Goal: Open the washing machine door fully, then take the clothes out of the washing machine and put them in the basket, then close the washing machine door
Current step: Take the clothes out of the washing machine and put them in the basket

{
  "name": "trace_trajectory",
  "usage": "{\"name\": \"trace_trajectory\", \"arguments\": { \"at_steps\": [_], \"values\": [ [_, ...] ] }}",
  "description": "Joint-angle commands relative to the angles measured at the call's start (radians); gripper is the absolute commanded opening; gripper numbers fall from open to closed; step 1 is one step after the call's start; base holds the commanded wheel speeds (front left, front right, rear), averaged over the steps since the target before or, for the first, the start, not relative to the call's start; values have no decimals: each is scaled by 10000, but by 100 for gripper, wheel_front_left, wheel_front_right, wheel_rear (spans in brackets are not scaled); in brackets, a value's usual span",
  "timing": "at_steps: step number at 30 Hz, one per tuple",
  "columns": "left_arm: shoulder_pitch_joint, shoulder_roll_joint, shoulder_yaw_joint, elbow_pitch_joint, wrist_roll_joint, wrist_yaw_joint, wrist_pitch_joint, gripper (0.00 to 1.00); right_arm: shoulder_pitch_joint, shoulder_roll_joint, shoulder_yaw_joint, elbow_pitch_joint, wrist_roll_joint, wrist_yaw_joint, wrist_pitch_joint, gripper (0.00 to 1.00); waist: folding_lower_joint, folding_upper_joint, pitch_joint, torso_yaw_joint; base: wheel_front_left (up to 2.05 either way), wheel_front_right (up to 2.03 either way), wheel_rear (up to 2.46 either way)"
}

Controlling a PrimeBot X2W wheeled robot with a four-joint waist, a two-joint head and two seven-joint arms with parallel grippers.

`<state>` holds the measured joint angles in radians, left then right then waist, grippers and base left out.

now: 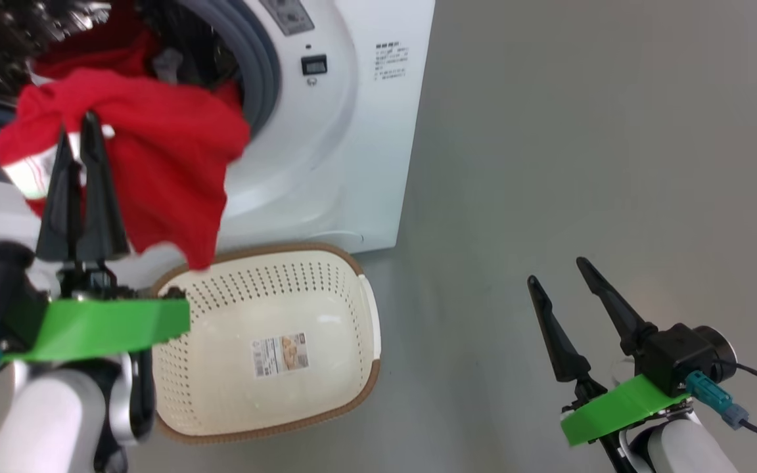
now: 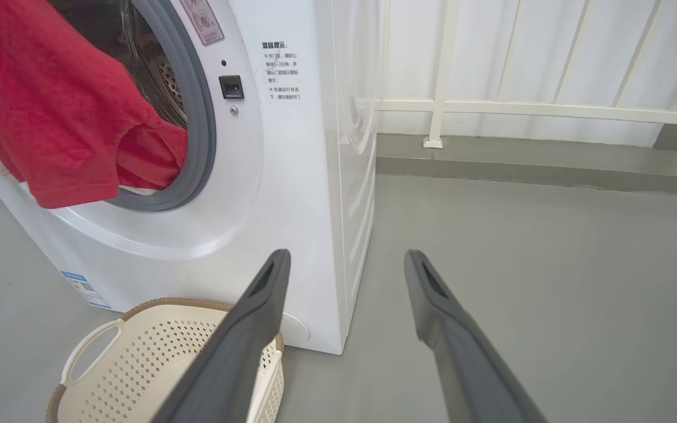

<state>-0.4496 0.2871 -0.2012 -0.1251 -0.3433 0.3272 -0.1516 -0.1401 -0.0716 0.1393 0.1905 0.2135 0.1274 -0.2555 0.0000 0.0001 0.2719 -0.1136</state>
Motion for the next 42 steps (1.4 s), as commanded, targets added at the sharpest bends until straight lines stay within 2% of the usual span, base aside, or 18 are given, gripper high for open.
{"name": "trace_trajectory", "arguments": {
  "at_steps": [1, 11, 16, 20, 29, 35, 42],
  "values": [
    [109, 347, 312, -495, 109, 70, -91, 0, 109, -3, 144, -203, -164, 33, -63, 100, 0, -1, -346, 3, 0, 0, 0],
    [1115, 330, 216, -1580, 421, 329, -594, 0, 489, 60, 31, -126, -213, 33, -63, 100, 0, -1, -940, -18, 0, 0, 0],
    [1828, 91, 140, -1514, 409, 413, -868, 0, 564, 96, 23, -175, -211, 33, -63, 100, 0, -1, -1036, -38, 0, 0, 0],
    [2344, -225, 44, -1117, 280, 308, -1021, 0, 592, 116, 45, -191, -218, 33, -63, 100, 0, -1, -1068, -50, 0, 0, 0],
    [3117, -1150, 105, 137, 64, -271, -1097, 0, 542, 103, 104, -282, -226, 33, -63, 100, 0, -1, -849, -183, 0, 0, 0],
    [3297, -2005, 906, 957, 313, -1114, -1100, 0, 281, 46, 104, -450, -143, 33, -63, 100, 0, -1, -233, -423, 0, 0, 0],
    [2428, -2342, 1684, 2809, 392, -2067, -1101, 0, -172, -62, 71, -730, 5, 33, -63, 100, 0, -1, 914, -674, 0, 0, 0]
  ]
}}
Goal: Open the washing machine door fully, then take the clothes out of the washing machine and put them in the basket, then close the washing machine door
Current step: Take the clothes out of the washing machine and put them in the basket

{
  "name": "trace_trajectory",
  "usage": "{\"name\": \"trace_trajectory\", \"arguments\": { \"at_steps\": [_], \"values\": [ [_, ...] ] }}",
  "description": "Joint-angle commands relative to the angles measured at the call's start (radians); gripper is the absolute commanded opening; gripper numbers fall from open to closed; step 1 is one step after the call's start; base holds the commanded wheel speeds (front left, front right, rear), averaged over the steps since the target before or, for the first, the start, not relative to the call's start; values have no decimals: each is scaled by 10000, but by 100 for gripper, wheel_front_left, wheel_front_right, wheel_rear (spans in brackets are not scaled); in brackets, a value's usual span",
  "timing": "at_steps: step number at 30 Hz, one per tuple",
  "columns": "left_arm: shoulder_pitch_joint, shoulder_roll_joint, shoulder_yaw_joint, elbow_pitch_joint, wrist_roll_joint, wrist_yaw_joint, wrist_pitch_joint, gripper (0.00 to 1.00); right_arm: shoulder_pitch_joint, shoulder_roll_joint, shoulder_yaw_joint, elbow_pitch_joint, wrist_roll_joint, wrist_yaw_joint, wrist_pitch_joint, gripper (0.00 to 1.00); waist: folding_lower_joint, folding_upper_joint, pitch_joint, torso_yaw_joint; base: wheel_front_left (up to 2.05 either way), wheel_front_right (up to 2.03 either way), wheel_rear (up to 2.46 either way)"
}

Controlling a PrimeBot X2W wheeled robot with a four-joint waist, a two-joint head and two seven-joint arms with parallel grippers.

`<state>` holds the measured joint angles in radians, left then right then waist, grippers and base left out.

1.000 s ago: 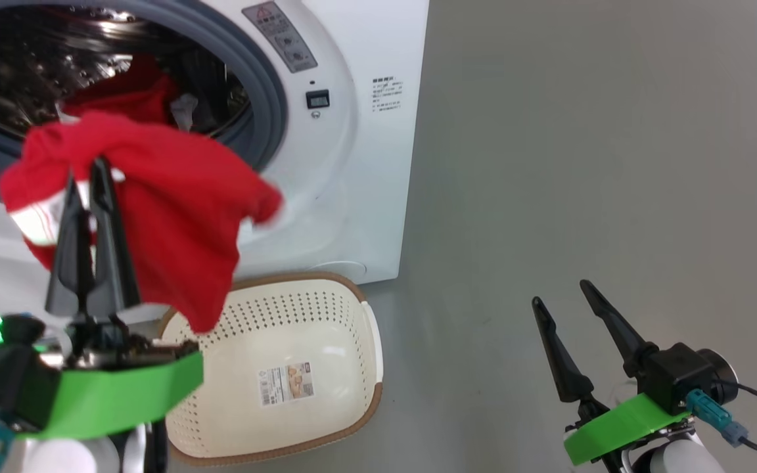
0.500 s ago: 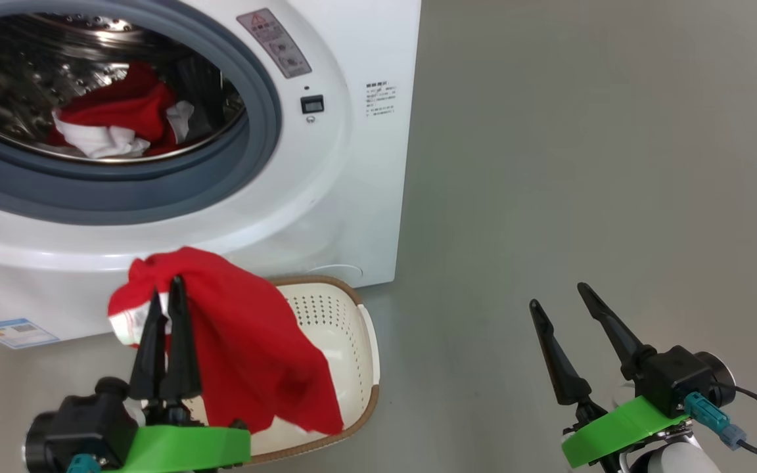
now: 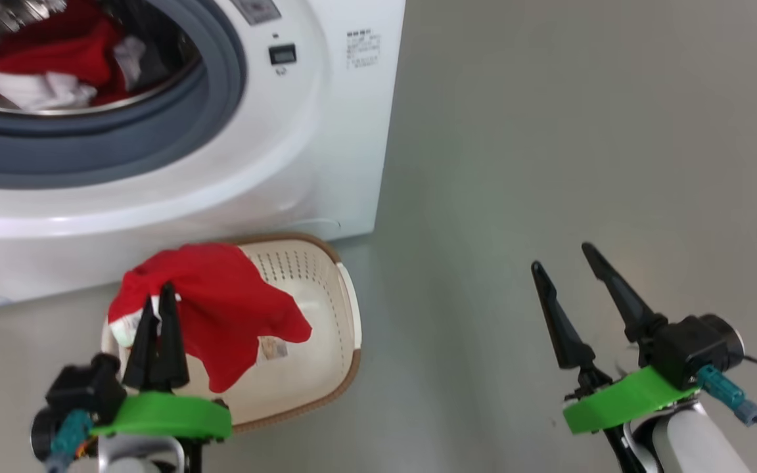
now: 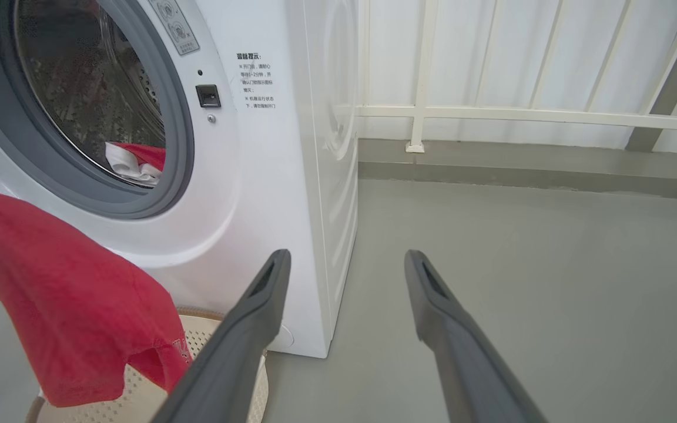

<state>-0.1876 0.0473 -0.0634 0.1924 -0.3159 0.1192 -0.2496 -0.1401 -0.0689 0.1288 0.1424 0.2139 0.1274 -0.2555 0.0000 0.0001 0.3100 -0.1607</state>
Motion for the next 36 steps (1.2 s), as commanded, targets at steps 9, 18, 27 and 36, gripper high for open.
{"name": "trace_trajectory", "arguments": {
  "at_steps": [9, 18, 27, 36],
  "values": [
    [-1674, 33, 465, 2310, -297, -566, -121, 0, -924, -182, 225, -677, 154, 33, -63, 100, 0, -1, 2079, -512, 0, 0, 0],
    [-2643, 31, 530, 4276, -587, -775, -122, 0, -1371, -252, 96, -912, 224, 33, -63, 100, 0, -1, 2932, -570, 0, 0, 0],
    [-2934, 30, 423, 5804, -1120, -820, -122, 0, -1479, -223, 185, -872, 242, 33, -63, 100, 0, -1, 3074, -506, 0, 0, 0],
    [-3143, 30, 347, 6154, -1167, -889, -122, 0, -1498, -232, 255, -829, 293, 33, -63, 100, 0, -1, 2959, -380, 0, 0, 0]
  ]
}}
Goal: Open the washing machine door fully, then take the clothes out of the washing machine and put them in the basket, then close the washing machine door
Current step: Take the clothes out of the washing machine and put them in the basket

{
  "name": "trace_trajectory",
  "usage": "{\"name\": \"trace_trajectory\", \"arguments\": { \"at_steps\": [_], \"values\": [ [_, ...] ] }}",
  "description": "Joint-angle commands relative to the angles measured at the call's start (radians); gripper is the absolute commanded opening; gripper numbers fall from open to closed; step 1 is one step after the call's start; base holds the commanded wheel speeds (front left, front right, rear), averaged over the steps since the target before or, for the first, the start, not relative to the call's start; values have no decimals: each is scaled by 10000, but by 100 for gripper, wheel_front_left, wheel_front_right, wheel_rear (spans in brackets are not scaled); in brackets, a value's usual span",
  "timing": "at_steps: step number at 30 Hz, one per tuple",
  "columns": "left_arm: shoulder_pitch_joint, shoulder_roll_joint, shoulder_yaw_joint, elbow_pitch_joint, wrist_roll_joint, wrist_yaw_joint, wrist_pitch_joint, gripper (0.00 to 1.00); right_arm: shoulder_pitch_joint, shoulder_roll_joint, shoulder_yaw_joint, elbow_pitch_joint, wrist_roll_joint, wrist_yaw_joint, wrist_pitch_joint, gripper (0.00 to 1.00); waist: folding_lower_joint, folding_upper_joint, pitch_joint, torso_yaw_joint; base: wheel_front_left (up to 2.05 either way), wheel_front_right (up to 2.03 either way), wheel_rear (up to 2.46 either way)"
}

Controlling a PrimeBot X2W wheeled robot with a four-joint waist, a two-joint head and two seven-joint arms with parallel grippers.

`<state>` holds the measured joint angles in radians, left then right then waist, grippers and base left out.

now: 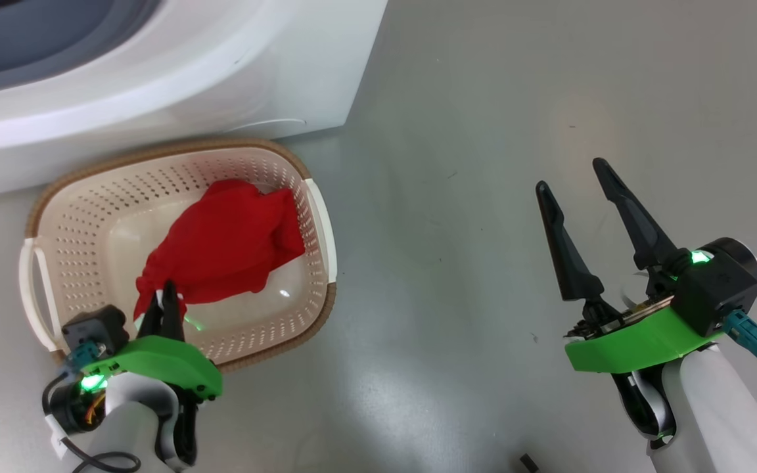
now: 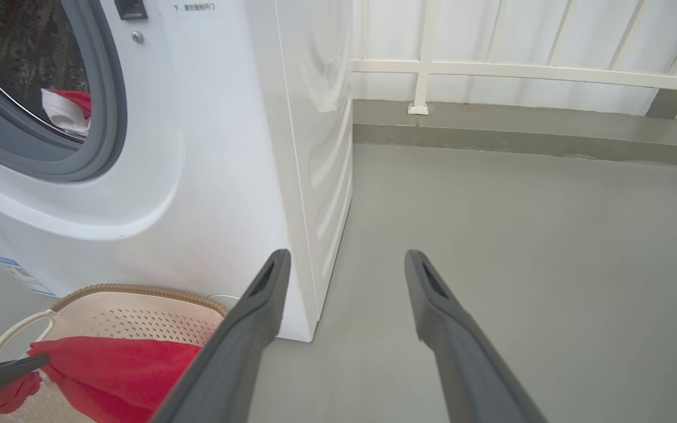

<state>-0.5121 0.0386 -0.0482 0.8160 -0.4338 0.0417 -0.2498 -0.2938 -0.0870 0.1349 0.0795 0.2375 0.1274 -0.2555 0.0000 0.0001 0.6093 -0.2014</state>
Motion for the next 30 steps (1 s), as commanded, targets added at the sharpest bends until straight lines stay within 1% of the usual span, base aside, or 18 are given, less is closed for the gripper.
{"name": "trace_trajectory", "arguments": {
  "at_steps": [1, 2, 3, 4, 13, 22, 26, 30],
  "values": [
    [90, 116, 193, -55, -5, -128, -120, 0, 40, -58, 208, -181, 70, 33, -63, 100, 0, -1, -65, 45, 0, 0, 0],
    [66, 116, 162, 10, -19, -144, -120, 47, 43, -59, 232, -142, 119, 33, -63, 100, 0, -1, -175, 94, 0, 0, 0],
    [59, 116, 173, -9, -67, -147, -120, 85, 55, -55, 238, -122, 131, 33, -63, 100, 0, -1, -237, 120, 0, 0, 0],
    [57, 116, 151, -16, -61, -133, -120, 100, 67, -53, 246, -103, 136, 33, -63, 100, 0, -1, -303, 148, 0, 0, 0],
    [374, 116, -82, -845, -102, -100, -120, 100, 322, -10, 322, 145, 147, 33, -63, 100, 0, -1, -1212, 533, 0, 0, 0],
    [1061, 116, -402, -2291, 8, 221, -120, 100, 783, 11, 249, 511, 91, 33, -63, 100, 0, -1, -2379, 976, 0, 0, 0],
    [1391, 116, -496, -3238, 484, 367, -120, 100, 1038, 31, 196, 661, 40, 33, -63, 100, 0, -1, -2931, 1191, 0, 0, 0],
    [1819, 116, -569, -4269, 1124, 404, -120, 100, 1307, 50, 156, 809, -27, 33, -63, 100, 0, -1, -3483, 1400, 0, 0, 0]
  ]
}}
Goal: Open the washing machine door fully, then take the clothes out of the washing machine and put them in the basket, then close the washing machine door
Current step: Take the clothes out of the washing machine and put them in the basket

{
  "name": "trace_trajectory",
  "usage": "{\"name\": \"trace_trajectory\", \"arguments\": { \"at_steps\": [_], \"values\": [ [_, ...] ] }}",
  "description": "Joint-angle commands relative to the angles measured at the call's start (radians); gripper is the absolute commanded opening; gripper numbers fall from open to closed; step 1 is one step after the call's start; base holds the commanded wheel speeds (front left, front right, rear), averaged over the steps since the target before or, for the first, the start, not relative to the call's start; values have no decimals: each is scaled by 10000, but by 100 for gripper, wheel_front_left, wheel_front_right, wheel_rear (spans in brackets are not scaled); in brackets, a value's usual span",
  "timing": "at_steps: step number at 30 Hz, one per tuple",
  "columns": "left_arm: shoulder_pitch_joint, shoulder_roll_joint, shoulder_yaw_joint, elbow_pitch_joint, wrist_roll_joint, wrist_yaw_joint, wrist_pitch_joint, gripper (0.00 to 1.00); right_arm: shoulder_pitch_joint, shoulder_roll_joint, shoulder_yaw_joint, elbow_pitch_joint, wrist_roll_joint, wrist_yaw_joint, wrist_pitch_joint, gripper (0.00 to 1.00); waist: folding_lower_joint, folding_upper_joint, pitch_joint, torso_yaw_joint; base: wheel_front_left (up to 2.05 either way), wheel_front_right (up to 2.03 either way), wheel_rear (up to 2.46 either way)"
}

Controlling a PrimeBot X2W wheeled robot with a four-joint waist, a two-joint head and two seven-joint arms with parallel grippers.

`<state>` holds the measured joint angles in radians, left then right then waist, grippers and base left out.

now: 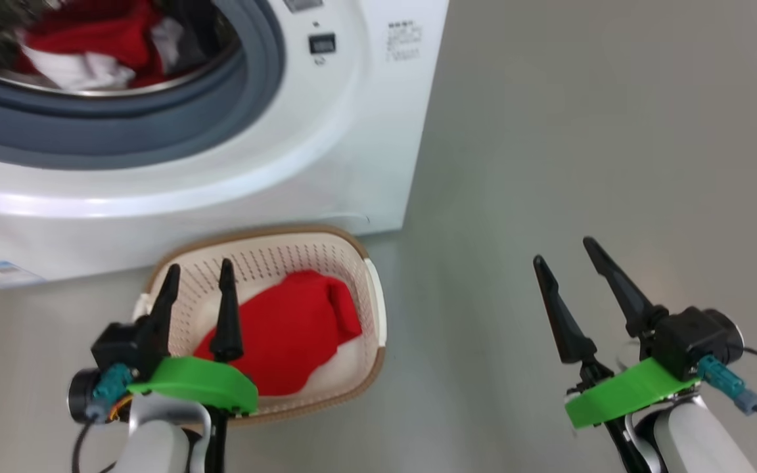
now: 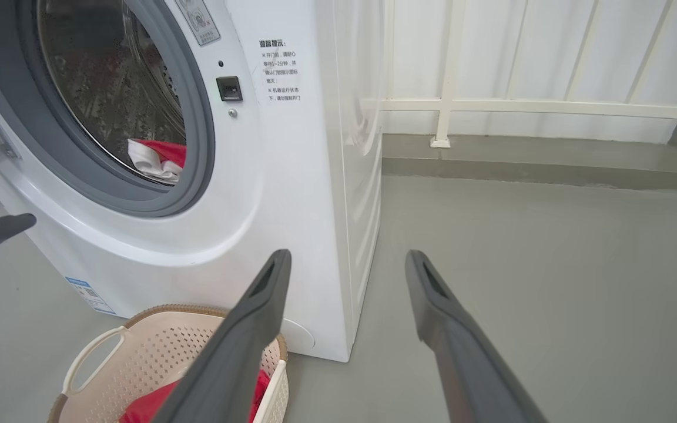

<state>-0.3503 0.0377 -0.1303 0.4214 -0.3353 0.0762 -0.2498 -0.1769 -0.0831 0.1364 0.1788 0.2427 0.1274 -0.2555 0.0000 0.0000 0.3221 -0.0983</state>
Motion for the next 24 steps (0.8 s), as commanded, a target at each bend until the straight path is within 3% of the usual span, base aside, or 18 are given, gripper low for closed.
{"name": "trace_trajectory", "arguments": {
  "at_steps": [1, 7, 24],
  "values": [
    [337, 126, 240, -579, 255, 52, -120, 100, 212, 20, 117, -144, -99, 33, -63, 100, 0, 0, -746, 417, 0, 0, 0],
    [1234, 261, 176, -1803, 856, 37, -120, 100, 553, 76, 0, 17, -176, 33, -63, 100, 0, 0, -1422, 581, 0, 0, 0],
    [3363, 675, -210, -3875, 1236, 403, 574, 100, 1599, 234, -364, 199, -381, 33, -63, 100, 0, 0, -2730, 841, 0, 0, 0]
  ]
}}
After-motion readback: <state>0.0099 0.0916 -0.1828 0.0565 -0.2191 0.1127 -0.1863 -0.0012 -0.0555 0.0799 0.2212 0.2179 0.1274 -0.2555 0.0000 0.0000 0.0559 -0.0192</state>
